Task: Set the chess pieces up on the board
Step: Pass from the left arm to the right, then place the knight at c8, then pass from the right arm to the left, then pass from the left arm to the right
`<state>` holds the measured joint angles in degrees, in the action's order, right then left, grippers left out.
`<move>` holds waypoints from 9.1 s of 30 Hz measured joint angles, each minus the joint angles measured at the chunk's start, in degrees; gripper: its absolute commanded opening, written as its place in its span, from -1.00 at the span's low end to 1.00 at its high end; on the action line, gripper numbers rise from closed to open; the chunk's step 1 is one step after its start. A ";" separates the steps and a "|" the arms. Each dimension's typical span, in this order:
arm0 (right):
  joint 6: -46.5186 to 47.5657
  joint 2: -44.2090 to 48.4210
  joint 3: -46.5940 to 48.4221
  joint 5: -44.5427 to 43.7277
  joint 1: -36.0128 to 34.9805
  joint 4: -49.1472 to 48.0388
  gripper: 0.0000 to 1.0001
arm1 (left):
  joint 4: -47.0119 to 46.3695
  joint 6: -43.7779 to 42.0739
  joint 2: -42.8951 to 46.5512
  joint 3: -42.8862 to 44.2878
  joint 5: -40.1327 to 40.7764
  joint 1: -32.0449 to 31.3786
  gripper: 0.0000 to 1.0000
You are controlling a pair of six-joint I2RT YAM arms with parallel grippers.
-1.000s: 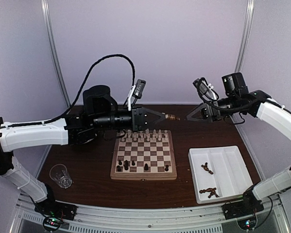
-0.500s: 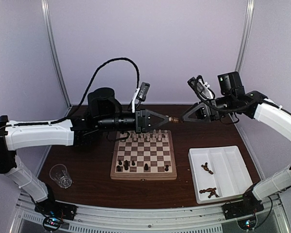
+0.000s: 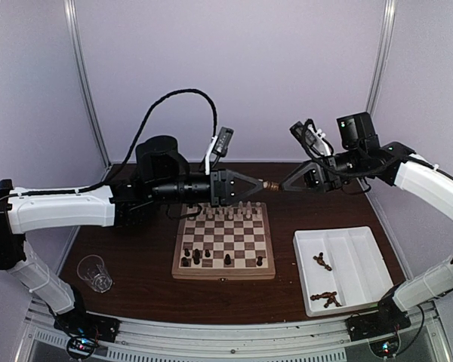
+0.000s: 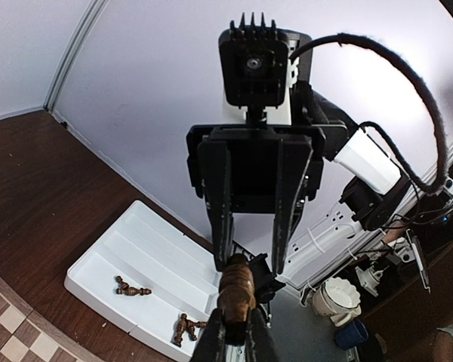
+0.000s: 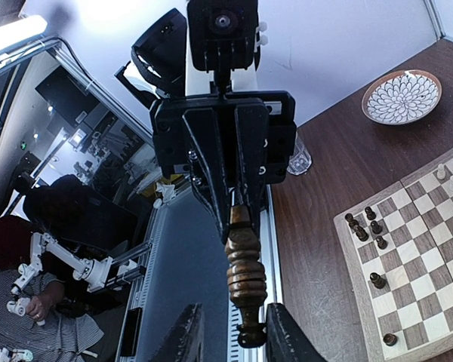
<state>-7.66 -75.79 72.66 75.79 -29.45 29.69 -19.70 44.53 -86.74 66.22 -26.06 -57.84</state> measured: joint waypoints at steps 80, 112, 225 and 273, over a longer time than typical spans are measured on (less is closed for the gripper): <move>36.17 8.31 -17.99 -37.13 15.39 23.15 -0.99 | 83.27 -29.55 -37.07 46.07 26.16 -6.58 -1.00; 36.20 8.31 -18.75 -37.31 15.41 22.75 -0.99 | 80.70 -27.67 -42.38 48.54 25.31 -7.54 -1.00; 41.88 10.12 0.50 -22.64 10.60 36.44 -0.15 | 0.74 12.72 -27.67 22.49 -15.30 -4.13 -0.85; 25.18 9.51 -4.22 -2.05 12.81 22.21 -0.60 | -26.49 24.57 -29.55 16.63 -12.41 -3.98 -0.86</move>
<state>17.52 -66.28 68.45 73.73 -16.64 51.90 -46.19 69.10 -116.29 82.85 -38.48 -61.82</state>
